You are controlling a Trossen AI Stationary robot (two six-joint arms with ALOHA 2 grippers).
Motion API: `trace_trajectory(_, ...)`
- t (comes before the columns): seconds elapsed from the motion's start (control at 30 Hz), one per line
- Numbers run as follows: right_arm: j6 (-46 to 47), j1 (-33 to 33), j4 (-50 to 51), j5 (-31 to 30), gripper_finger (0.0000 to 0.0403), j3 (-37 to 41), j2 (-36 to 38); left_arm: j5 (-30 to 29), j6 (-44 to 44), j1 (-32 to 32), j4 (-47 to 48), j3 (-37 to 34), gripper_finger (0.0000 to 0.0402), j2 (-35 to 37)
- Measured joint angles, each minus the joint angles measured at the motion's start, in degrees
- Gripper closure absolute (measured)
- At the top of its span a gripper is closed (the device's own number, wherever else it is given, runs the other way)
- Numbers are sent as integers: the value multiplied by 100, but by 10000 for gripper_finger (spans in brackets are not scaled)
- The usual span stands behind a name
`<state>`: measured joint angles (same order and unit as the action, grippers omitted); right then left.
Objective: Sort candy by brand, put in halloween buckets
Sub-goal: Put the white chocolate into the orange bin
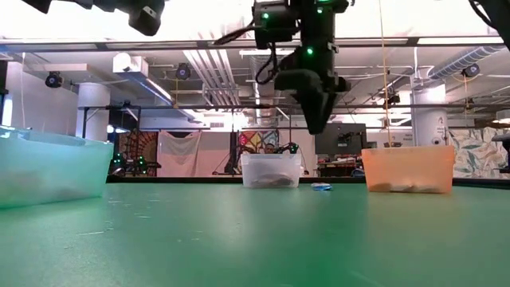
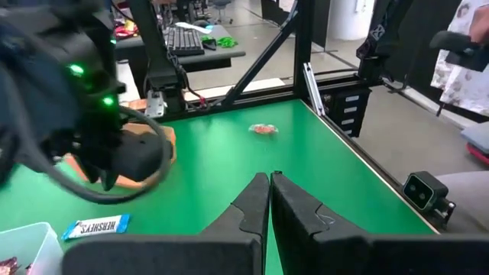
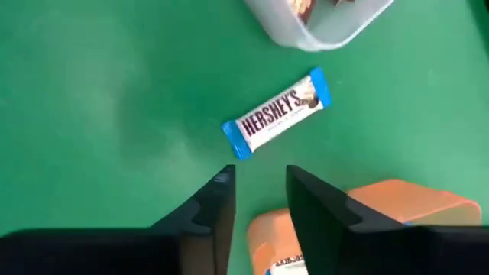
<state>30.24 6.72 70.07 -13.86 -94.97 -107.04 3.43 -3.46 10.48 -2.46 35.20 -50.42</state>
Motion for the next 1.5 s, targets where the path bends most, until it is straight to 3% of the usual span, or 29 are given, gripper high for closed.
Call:
trace_trajectory(0.23,52,28,-781,-89,384,809,0,-1,0,0,-4,-2,402,-10)
trace_trajectory(0.4,-133,55,-1569,-592,390,1419,0,0,0,0,-2,-2,402,-10)
trace_trajectory(0.63,-415,55,-2605,-728,390,2109,0,0,-25,0,-2,-2,402,-10)
trace_trajectory(0.83,-431,55,-2917,-886,390,2431,2,0,-26,0,-2,-2,402,-10)
trace_trajectory(1.0,-543,-61,-2914,-503,390,2429,15,0,-26,0,-4,-2,402,-10)
trace_trajectory(1.23,-1164,-792,-2500,1489,390,2039,24,-1,-26,0,-2,-2,402,-10)
trace_trajectory(1.4,-711,-1353,-1322,1015,390,1698,332,1,-26,0,-4,-7,402,-11)
trace_trajectory(1.5,-332,-1670,-1385,405,390,1854,729,1,-24,11,4,-11,402,-24)
